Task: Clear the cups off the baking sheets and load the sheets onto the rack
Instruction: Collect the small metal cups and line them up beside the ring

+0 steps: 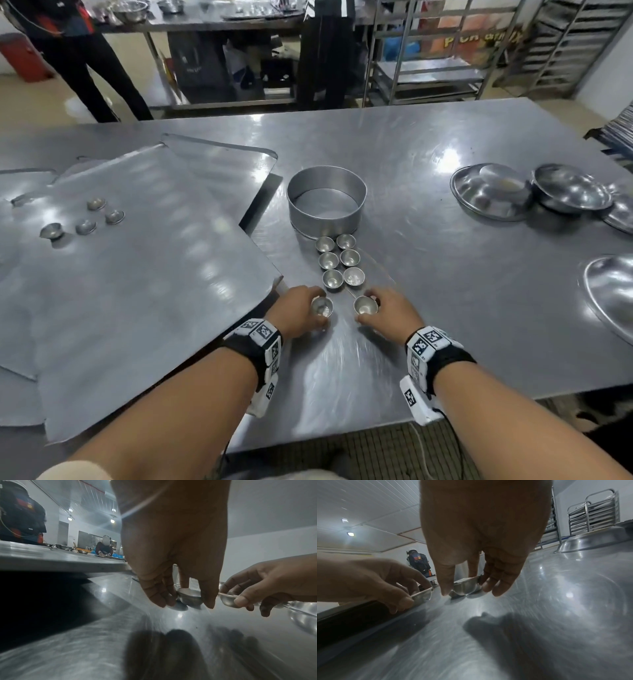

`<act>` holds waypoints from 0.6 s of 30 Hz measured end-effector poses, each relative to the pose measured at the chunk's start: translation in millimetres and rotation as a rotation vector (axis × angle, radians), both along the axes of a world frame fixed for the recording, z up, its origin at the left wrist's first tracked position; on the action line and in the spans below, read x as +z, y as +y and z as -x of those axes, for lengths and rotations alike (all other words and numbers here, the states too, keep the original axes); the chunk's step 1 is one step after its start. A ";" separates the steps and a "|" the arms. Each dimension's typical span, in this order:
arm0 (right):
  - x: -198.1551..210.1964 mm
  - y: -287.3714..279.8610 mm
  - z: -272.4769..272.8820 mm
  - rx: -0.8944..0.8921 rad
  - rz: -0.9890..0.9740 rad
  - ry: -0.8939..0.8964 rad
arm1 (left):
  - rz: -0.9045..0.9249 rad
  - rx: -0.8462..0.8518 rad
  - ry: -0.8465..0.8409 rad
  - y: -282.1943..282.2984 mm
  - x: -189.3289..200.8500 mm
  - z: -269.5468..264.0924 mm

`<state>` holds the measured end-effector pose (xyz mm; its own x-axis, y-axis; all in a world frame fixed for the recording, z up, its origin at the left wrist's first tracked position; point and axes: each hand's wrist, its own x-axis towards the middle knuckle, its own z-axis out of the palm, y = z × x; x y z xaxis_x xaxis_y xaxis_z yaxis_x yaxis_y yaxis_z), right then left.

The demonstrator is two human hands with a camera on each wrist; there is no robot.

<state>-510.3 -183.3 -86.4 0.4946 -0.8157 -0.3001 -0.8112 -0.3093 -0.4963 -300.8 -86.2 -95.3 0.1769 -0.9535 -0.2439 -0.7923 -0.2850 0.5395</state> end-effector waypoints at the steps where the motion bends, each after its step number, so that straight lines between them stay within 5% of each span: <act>1: -2.2 0.5 0.5 0.003 -0.003 0.003 | -0.006 0.003 0.017 -0.1 -3.0 1.0; 18: -23.2 -0.9 -4.0 -0.061 -0.004 -0.064 | 0.068 0.239 0.091 5.0 -28.8 12.9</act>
<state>-506.3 -184.2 -109.5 0.4621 -0.8439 -0.2725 -0.7952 -0.2583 -0.5485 -313.7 -81.2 -124.1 0.3793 -0.9021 -0.2059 -0.6539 -0.4187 0.6301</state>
